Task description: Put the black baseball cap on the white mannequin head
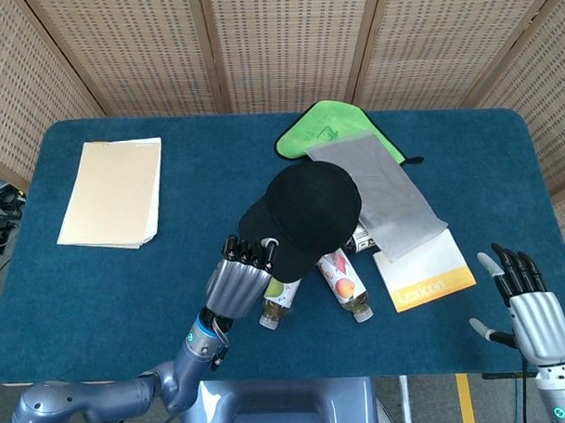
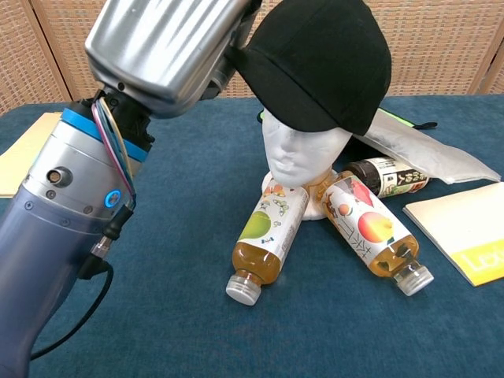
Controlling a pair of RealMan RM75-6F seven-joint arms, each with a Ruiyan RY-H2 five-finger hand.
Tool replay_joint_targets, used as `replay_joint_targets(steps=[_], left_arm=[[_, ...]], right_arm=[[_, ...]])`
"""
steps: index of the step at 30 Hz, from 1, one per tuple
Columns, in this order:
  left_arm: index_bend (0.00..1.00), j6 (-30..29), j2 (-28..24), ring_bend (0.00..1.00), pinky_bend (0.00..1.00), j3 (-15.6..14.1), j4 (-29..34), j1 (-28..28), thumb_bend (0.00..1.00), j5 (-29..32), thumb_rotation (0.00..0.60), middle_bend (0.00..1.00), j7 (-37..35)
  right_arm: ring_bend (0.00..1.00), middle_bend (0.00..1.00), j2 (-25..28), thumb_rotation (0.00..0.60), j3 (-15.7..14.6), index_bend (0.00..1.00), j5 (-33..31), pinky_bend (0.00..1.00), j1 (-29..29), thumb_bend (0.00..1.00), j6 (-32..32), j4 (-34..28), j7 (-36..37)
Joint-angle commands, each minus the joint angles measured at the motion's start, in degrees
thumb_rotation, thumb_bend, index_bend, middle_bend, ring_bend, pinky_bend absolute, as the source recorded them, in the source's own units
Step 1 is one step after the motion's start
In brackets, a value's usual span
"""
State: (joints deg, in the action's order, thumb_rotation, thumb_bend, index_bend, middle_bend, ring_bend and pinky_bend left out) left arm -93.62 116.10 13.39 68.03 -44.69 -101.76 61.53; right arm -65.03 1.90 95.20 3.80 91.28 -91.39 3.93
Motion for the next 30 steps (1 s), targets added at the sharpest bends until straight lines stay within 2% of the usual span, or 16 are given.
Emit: replay_joint_targets(steps=[1,6,11,22,30], left_arm=[[0.77,-0.4,1.1,0.87,0.74,1.5,-0.3,0.1,0.67,0.9,0.600,0.94,-1.0],[0.77,0.1,2.2,0.87,0.75,3.5,-0.3,-0.6,0.68,1.8,0.600,0.94,-1.4],[0.77,0.9,3.1,0.88,0.76,4.4,-0.2,-0.6,0.70,3.0,0.600,0.95,-1.5],[0.76,-0.3,4.9,0.88,0.76,1.6,-2.2,1.8,0.73,2.9,0.600,0.95,-3.5],[0.76,-1.2,4.5,0.87,0.74,0.0,-2.7,3.6,0.70,2.2,0.600,0.93,-6.3]], right_arm=[[0.00,0.00,0.0,0.600,0.0,0.14,0.0,0.00,0.0,0.06,-0.1,0.0,0.0],[0.00,0.00,0.1,0.600,0.0,0.14,0.0,0.00,0.0,0.06,0.0,0.0,0.1],[0.00,0.00,0.3,0.600,0.0,0.14,0.1,0.00,0.0,0.06,0.2,0.0,0.4],[0.00,0.00,0.5,0.600,0.1,0.14,0.0,0.00,-0.1,0.06,0.3,0.0,0.8],[0.00,0.00,0.2,0.600,0.0,0.14,0.1,0.00,0.0,0.06,0.1,0.0,0.1]])
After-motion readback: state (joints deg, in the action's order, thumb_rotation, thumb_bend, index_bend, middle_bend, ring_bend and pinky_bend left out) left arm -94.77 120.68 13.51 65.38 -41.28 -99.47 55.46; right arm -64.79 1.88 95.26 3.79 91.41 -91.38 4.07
